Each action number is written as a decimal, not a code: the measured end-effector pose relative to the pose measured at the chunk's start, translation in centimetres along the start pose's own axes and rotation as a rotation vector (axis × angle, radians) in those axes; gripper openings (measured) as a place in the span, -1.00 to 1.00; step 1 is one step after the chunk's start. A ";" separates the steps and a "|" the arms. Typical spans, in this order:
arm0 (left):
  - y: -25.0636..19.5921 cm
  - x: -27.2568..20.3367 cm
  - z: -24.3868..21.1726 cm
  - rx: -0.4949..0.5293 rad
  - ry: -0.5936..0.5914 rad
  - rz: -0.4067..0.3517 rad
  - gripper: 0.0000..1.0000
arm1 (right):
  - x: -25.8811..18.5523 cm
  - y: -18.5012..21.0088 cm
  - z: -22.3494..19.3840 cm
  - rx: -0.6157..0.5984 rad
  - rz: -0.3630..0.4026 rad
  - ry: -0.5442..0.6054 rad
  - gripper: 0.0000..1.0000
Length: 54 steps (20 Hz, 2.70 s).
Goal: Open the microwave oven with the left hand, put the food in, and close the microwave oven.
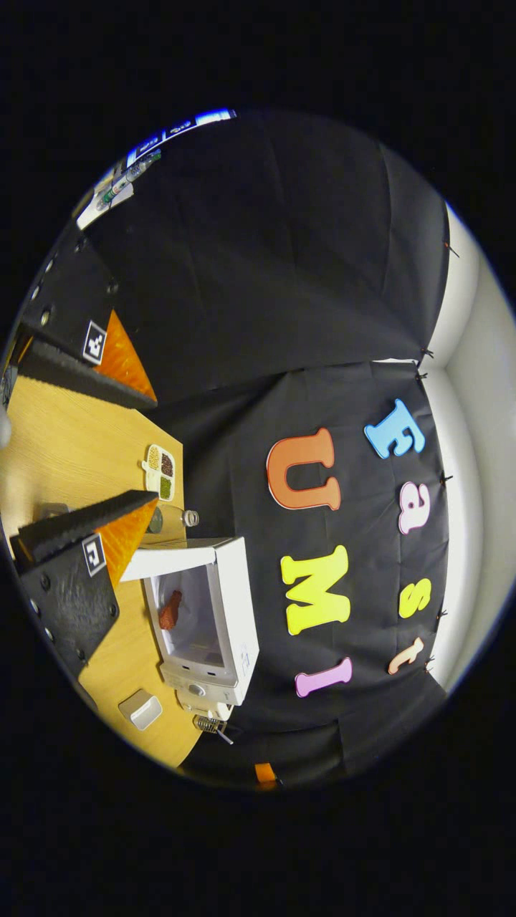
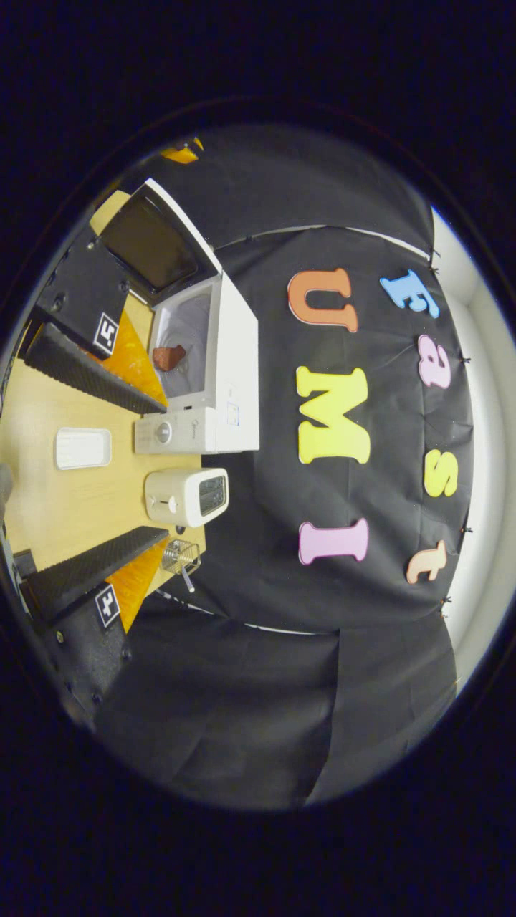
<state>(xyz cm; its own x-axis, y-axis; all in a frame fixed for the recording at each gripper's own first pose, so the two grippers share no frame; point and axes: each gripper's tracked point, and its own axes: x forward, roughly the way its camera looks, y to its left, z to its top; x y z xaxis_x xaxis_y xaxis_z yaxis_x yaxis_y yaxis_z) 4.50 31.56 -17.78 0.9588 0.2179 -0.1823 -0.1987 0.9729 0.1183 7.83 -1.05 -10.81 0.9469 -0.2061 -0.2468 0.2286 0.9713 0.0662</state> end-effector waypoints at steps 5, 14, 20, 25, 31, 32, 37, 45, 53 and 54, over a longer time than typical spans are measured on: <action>3.7 0.0 -4.2 -0.016 0.051 0.068 -0.99 | -4.0 -1.5 1.2 0.038 -0.019 -0.026 1.00; 1.2 0.8 -9.3 -0.026 0.098 -0.003 -1.00 | -7.9 -3.0 1.5 0.107 -0.037 -0.020 1.00; -3.2 0.6 -10.9 0.005 0.121 -0.089 -1.00 | -8.6 -3.2 1.9 0.107 -0.022 0.000 1.00; -5.9 0.9 -10.7 0.033 0.122 -0.101 -1.00 | -8.4 -3.9 2.1 0.102 -0.006 0.010 1.00; -12.0 0.4 -10.0 0.011 0.130 -0.175 -1.00 | -7.2 -5.9 2.6 0.128 0.002 0.015 1.00; -13.3 0.2 -9.6 0.008 0.128 -0.194 -1.00 | -6.9 -6.4 2.7 0.138 0.003 0.014 1.00; -20.0 -0.3 -8.6 0.020 0.113 -0.297 -1.00 | -5.4 -8.1 2.5 0.137 0.004 0.028 1.00; -28.5 0.5 -7.2 0.091 0.089 -0.432 -1.00 | -2.9 -11.2 2.6 0.133 -0.005 0.056 1.00; -35.8 3.1 -6.1 0.102 0.067 -0.499 -1.00 | -1.1 -14.8 3.2 0.136 -0.015 0.067 1.00; -36.6 3.7 -5.9 0.107 0.066 -0.506 -1.00 | -0.9 -15.3 3.2 0.134 -0.019 0.069 1.00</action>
<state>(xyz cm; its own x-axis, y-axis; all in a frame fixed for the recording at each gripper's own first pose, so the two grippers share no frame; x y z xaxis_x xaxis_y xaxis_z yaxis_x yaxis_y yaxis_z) 14.09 -2.76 -28.56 0.9138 -0.2698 -0.3035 0.3116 0.9451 0.0980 4.21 -16.10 -8.52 0.9253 -0.2112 -0.3149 0.2790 0.9416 0.1886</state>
